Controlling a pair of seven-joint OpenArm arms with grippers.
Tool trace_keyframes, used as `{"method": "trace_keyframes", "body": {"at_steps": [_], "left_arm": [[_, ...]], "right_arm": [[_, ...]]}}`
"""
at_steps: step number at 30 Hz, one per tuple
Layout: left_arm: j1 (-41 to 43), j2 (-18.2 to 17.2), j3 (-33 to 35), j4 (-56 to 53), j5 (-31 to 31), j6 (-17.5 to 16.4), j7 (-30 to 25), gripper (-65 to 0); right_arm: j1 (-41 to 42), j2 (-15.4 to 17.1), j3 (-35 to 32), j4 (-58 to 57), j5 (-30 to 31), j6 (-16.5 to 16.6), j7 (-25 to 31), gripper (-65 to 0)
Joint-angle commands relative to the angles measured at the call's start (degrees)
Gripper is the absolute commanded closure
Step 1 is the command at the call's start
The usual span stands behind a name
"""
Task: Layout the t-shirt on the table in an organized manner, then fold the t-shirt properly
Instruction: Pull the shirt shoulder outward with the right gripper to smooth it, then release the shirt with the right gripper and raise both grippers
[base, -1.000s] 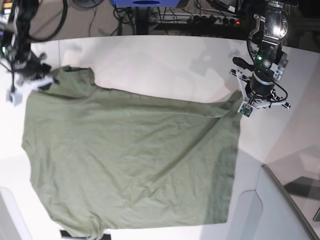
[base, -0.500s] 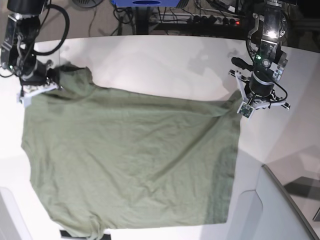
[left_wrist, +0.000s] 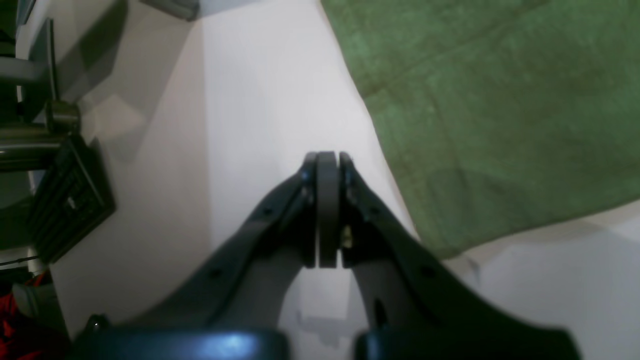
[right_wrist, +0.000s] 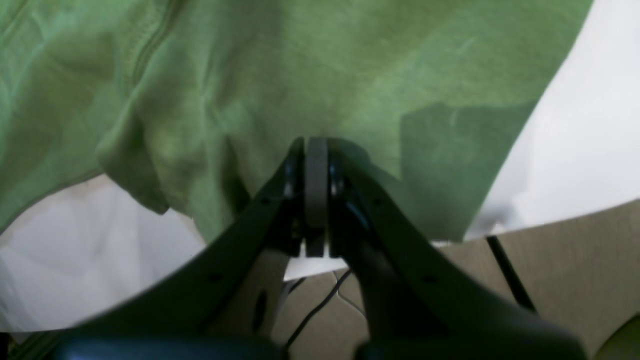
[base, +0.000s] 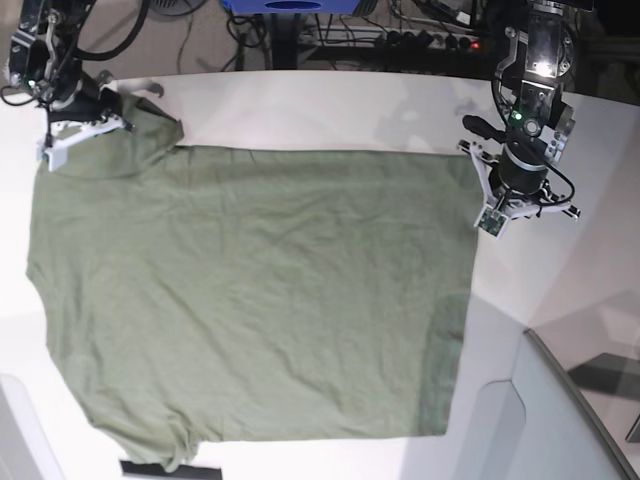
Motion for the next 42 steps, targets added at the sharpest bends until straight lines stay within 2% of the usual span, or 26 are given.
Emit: {"method": "trace_keyframes", "body": {"at_steps": [1,2,7,11,14,15,17,22,24,27,30,33,36,37,42], "left_arm": [[-0.36,-0.55,-0.27,0.83,0.41,0.65,-0.69,0.0],[-0.36,-0.55,-0.27,0.74,0.41,0.65,-0.69,0.0],[-0.36,-0.46,-0.27,0.48,0.41,0.65,-0.69,0.0],[-0.36,-0.55,-0.36,0.48,0.41,0.74,-0.69,0.0],[-0.18,-0.46,-2.03,0.48,0.41,0.65,-0.78,0.0],[-0.18,-0.28,-2.56,0.39,0.32,0.65,-0.78,0.0],[-0.18,0.42,-3.09,0.39,0.23,0.65,-0.78,0.0],[-0.27,0.51,-2.91,0.39,-5.66,0.57,-0.78,0.0],[-0.27,0.33,-3.0,0.39,-7.68,0.57,-0.78,0.0],[-0.27,0.33,-2.82,0.39,-7.86,0.57,-0.78,0.0],[-0.27,0.33,-3.0,0.39,-7.86,0.57,-0.78,0.0],[-0.27,0.24,-3.0,0.39,-7.86,0.57,-0.78,0.0],[-0.27,0.24,-3.0,0.3,-7.86,0.57,-0.78,0.0],[-0.27,0.24,-3.0,0.13,-7.86,0.57,-0.78,0.0],[-0.27,0.24,-3.0,-1.9,-7.86,0.57,-0.78,0.0]], "right_arm": [[0.26,0.67,0.08,2.33,0.64,0.29,0.82,-0.2],[0.17,0.84,0.08,3.56,0.55,0.11,0.82,-0.2],[-2.2,1.9,0.08,11.3,0.55,-5.52,0.47,-0.2],[-4.57,2.25,0.7,14.2,0.99,-5.96,0.47,-0.2],[-6.33,0.49,4.83,14.2,2.4,-5.52,0.56,-0.6],[-6.86,-0.3,6.85,14.11,3.19,-5.43,0.74,-2.6],[-7.83,-1.35,10.11,13.58,4.51,-3.41,0.56,-11.0],[-7.74,-1.44,12.04,8.05,5.21,6.26,0.74,-38.9],[-7.39,-1.35,12.04,5.5,5.21,8.64,0.82,-42.5],[-6.6,-1.35,12.04,3.3,5.21,10.04,0.82,-40.8],[-6.42,-1.35,11.95,2.42,5.21,10.13,0.82,-35.0],[-5.8,-1.35,11.78,2.42,5.21,10.13,0.56,-20.9],[-5.28,-1.35,11.95,2.42,5.3,10.13,0.38,-1.7],[-5.28,-1.35,11.78,2.42,5.47,10.13,0.38,0.0],[-4.84,-1.35,11.78,2.86,5.56,9.78,0.3,-0.5]]}}
